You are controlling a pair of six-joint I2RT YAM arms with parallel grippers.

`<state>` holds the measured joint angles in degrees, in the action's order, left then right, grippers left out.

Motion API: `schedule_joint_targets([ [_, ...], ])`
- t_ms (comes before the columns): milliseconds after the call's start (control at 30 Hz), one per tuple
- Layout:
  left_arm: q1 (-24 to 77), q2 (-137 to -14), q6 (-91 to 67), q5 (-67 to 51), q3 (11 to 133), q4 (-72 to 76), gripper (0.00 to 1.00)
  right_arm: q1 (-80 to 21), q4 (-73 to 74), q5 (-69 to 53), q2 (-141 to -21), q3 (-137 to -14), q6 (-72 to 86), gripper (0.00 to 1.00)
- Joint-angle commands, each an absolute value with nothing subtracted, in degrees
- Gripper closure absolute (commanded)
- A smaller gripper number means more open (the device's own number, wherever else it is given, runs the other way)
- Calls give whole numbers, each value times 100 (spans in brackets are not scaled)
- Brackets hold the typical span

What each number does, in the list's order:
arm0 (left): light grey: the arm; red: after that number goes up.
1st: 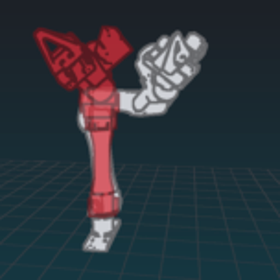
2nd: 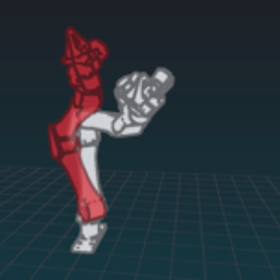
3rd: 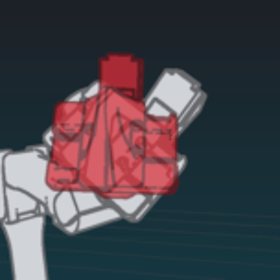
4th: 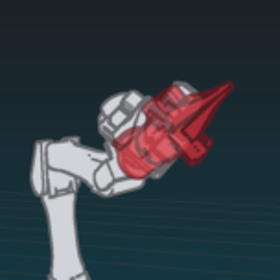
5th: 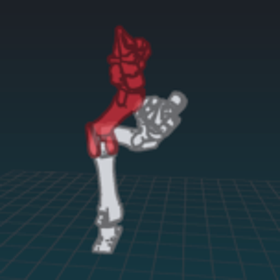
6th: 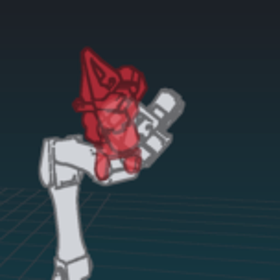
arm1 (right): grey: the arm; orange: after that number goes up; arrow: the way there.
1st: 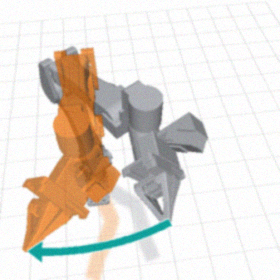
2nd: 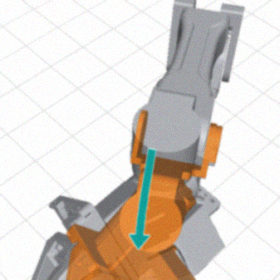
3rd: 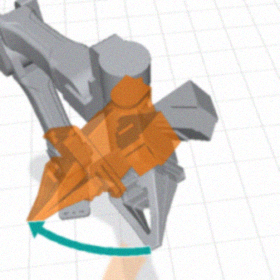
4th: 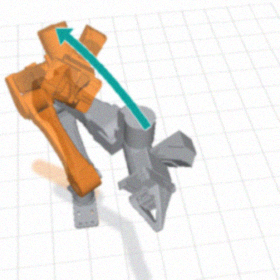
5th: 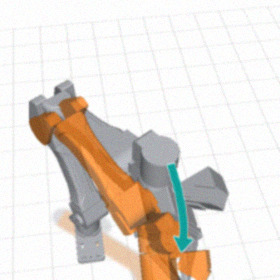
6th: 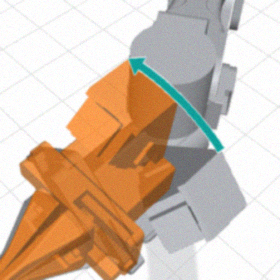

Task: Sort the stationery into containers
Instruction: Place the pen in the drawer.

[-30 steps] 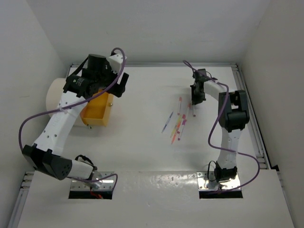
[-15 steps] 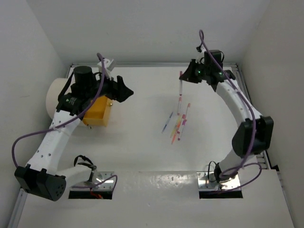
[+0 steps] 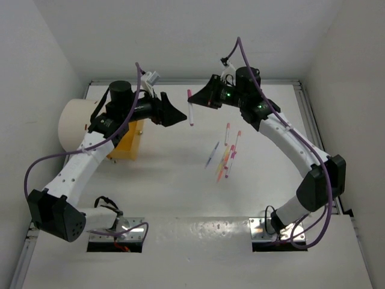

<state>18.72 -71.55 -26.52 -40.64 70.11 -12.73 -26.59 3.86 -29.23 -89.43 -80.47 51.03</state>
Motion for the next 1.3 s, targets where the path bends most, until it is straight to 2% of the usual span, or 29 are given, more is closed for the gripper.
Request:
schedule_joint_targets([
  [0, 1881, -7128, -3014, -4473, 7110, -704, 19, -2829, -219, -3058, -8903, -8148, 5317, 100],
  [233, 1872, -7251, -3287, -4500, 7031, -466, 25, -3155, -360, -3085, -8886, -8200, 5352, 100],
  [400, 1846, -7242, -2963, -4360, 7058, -921, 38, -3313, -518, -3015, -8833, -8156, 5458, 100],
  [500, 1635, -7190, -2804, -4421, 7023, -1220, 54, -3419, -554, -2988, -8815, -8183, 5502, 100],
  [533, 1522, -7172, -2752, -4456, 7057, -1317, 69, -3462, -519, -2988, -8815, -8183, 5519, 99],
  [567, 1451, -7154, -2560, -4465, 7110, -1466, 76, -3454, -466, -2988, -8815, -8217, 5528, 89],
  [600, 1381, -7163, -2436, -4456, 7284, -1833, 82, -3463, -396, -2953, -8807, -8226, 5537, 60],
  [633, 1267, -7172, -2321, -4430, 7399, -2063, 90, -3402, -239, -2910, -8789, -8227, 5502, 49],
  [667, 1213, -7181, -1929, -4282, 7540, -2622, 93, -3332, -133, -2857, -8763, -8209, 5485, 42],
  [733, 1064, -7268, -1157, -3713, 8101, -3327, 94, -2991, 193, -2698, -8649, -8035, 5729, 31],
  [800, 924, -7373, -609, -3132, 8706, -4348, 94, -2578, 464, -2602, -8500, -7815, 5757, 31],
  [833, 888, -7418, -198, -2442, 8875, -4855, 94, -2471, 562, -2584, -8342, -7596, 5600, 32],
  [933, 747, -7593, 465, -1472, 9307, -5631, 97, -2110, 1123, -2453, -8148, -7165, 4845, 34],
  [1067, 624, -7638, 519, -591, 9211, -5967, 98, -1671, 1931, -2373, -8077, -6585, 3862, 37],
  [1267, 519, -7620, 361, 500, 8780, -5880, 90, -1257, 2593, -2092, -8121, -6162, 3138, 39],
])
